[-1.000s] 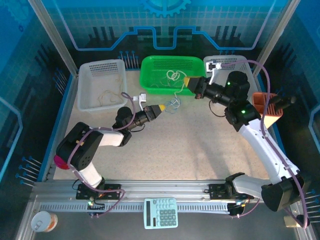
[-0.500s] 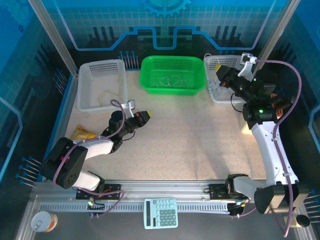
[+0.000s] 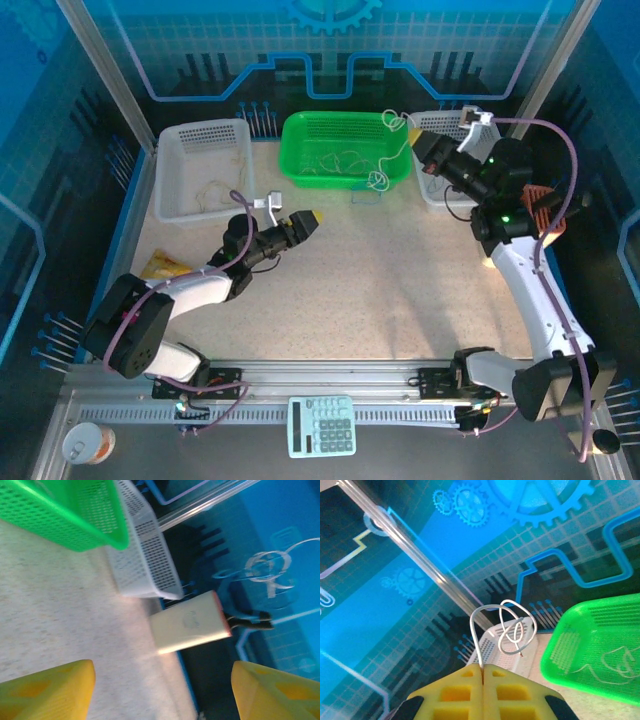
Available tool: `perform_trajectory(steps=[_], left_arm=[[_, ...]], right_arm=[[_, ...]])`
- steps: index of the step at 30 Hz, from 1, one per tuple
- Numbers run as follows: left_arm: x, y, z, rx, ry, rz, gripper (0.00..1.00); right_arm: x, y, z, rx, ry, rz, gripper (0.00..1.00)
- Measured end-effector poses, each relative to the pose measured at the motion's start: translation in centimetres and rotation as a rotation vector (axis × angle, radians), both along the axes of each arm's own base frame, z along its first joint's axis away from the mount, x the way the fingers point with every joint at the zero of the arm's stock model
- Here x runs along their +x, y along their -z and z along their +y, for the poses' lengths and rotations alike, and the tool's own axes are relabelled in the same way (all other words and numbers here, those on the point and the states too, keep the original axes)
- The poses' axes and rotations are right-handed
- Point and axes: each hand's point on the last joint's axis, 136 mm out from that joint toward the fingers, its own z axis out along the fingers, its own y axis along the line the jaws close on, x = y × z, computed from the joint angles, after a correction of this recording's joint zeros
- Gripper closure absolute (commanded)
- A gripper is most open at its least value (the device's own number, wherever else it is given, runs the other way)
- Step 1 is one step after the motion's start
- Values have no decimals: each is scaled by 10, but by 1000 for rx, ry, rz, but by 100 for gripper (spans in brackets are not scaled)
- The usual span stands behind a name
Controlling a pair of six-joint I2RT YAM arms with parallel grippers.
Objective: Untangle the cables
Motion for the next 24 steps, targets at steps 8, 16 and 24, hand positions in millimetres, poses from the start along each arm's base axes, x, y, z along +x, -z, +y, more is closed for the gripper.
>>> perform_trajectory(steps=[8, 16, 24], left_arm=[[7, -31, -15, -218, 26, 7, 19], [10, -43, -28, -353, 36, 24, 17], [15, -61, -24, -405, 3, -16, 32]], right_arm=[[0, 4, 45, 51, -112, 19, 100], [0, 6, 68, 82, -150, 23, 100], [1, 5, 84, 127, -183, 33, 100]])
